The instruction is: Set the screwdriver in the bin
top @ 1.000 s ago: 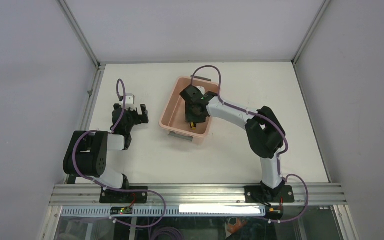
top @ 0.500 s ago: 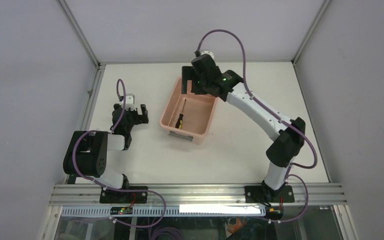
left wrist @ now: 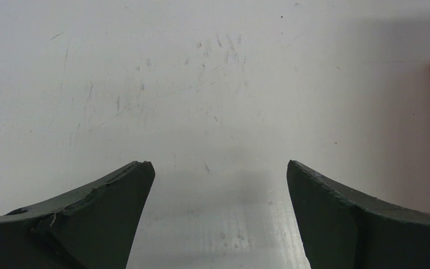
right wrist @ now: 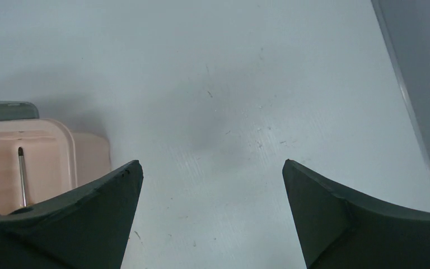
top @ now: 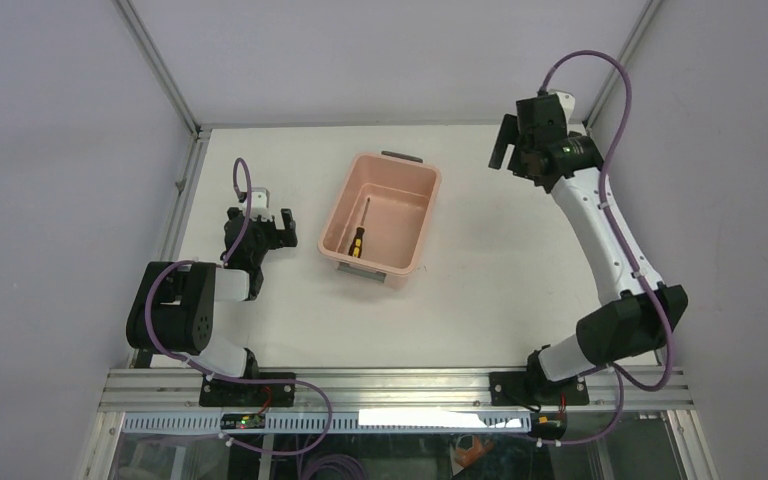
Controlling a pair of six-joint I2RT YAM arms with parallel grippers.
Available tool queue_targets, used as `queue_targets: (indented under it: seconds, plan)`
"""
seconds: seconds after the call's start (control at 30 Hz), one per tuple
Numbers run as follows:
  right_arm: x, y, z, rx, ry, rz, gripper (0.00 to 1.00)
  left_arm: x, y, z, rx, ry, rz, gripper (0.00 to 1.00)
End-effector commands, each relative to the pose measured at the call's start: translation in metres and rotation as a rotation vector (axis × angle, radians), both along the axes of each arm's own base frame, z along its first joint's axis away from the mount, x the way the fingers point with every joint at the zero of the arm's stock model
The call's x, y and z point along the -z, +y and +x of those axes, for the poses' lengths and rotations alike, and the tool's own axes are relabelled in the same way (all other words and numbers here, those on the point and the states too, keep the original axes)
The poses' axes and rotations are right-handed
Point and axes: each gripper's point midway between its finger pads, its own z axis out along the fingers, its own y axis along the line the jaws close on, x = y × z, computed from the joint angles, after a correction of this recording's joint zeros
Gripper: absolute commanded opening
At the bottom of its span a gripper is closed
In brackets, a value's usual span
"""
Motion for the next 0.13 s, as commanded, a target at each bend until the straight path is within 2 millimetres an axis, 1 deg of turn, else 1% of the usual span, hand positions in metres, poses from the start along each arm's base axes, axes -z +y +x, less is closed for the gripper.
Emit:
queue_targets:
  seconds: [0.0, 0.1]
  plan:
    - [-0.029, -0.0169, -0.0159, -0.006, -0.079, -0.044, 0.99, -0.0161, -0.0045, 0.0036, 0.009, -0.053, -0.02, 0.99]
    - [-0.031, -0.0148, -0.0159, -0.022, -0.096, -0.023, 0.99, -0.0158, -0.005, 0.0035, 0.01, -0.052, -0.02, 0.99]
